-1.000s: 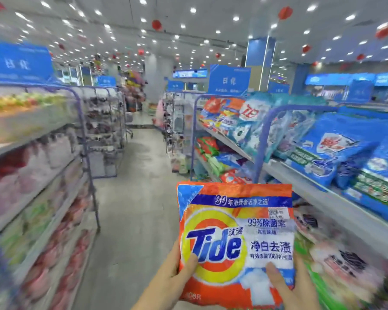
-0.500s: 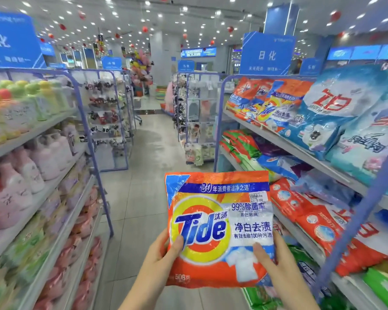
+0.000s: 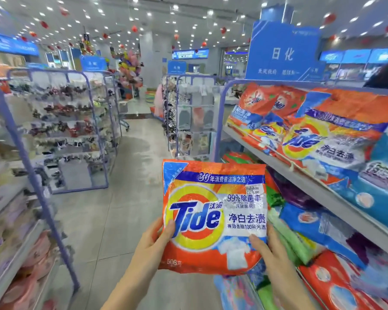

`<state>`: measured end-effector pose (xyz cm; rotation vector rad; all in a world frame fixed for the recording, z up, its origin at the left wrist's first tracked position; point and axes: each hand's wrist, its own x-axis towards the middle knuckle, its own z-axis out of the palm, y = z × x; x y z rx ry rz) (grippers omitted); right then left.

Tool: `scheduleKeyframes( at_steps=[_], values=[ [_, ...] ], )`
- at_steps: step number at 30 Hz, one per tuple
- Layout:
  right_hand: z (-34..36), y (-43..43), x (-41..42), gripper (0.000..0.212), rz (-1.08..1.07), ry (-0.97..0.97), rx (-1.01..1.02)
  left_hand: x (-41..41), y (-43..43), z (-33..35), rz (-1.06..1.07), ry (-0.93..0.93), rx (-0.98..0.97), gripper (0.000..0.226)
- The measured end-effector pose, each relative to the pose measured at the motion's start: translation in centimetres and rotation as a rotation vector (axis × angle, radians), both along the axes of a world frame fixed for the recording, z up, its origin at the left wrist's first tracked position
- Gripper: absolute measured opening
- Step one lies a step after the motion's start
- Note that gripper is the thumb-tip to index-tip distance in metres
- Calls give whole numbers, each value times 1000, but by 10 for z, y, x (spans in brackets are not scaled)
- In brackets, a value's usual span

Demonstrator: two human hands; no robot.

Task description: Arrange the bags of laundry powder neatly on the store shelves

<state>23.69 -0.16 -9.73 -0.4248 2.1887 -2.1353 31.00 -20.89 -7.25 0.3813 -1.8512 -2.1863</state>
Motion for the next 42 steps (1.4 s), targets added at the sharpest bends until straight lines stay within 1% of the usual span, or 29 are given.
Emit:
scheduleKeyframes(
  at_steps=[3, 4, 7, 8, 9, 11, 13, 14, 15, 18, 22, 26, 28, 31, 32, 34, 35, 37, 38, 40, 42],
  values=[
    [7, -14, -56, 41, -42, 25, 6, -68, -18, 2, -17, -3, 34, 17],
    [9, -18, -74, 39, -59, 30, 9, -92, -26, 0, -44, -2, 41, 16],
    [16, -32, -124, 35, -119, 91, 43, -168, -46, 4, -143, 24, 44, 35],
    [19, -38, -140, 35, -140, 103, 29, -194, -53, 6, -179, 32, 35, 37],
    [22, -44, -156, 39, -158, 108, 5, -220, -59, 9, -219, 48, 24, 33],
    [29, -57, -186, 54, -218, 107, -36, -274, -71, 15, -306, 88, 1, 19],
    [37, -68, -218, 43, -332, 131, -24, -325, -80, 26, -402, 114, -10, 14],
    [40, -73, -233, 41, -383, 159, -5, -349, -83, 31, -447, 128, -19, 14],
    [46, -78, -246, 42, -434, 187, 21, -372, -85, 38, -494, 141, -30, 15],
    [55, -84, -285, 49, -566, 225, 84, -441, -80, 53, -627, 209, -50, 13],
    [72, -76, -325, 50, -776, 311, 201, -512, -50, 68, -724, 296, -83, 13],
    [98, -53, -357, 65, -964, 411, 294, -564, -6, 86, -761, 362, -122, 15],
    [109, -44, -371, 64, -1048, 421, 369, -587, 12, 92, -754, 414, -183, 18],
    [117, -37, -389, 58, -1175, 404, 552, -615, 34, 95, -760, 478, -266, 40],
    [118, -36, -393, 58, -1214, 390, 613, -619, 39, 96, -762, 503, -273, 42],
    [119, -35, -398, 58, -1288, 375, 700, -628, 53, 98, -716, 565, -289, 38],
    [121, -36, -400, 58, -1332, 370, 730, -630, 59, 99, -682, 598, -289, 39],
    [125, -40, -404, 56, -1423, 359, 778, -627, 69, 103, -646, 658, -249, 38],
    [125, -41, -406, 53, -1476, 348, 834, -627, 73, 105, -648, 685, -239, 36],
    [121, -39, -416, 44, -1556, 299, 1017, -625, 79, 111, -652, 742, -289, 33],
    [113, -34, -429, 37, -1549, 226, 1258, -631, 88, 113, -627, 854, -380, 36]
  ],
)
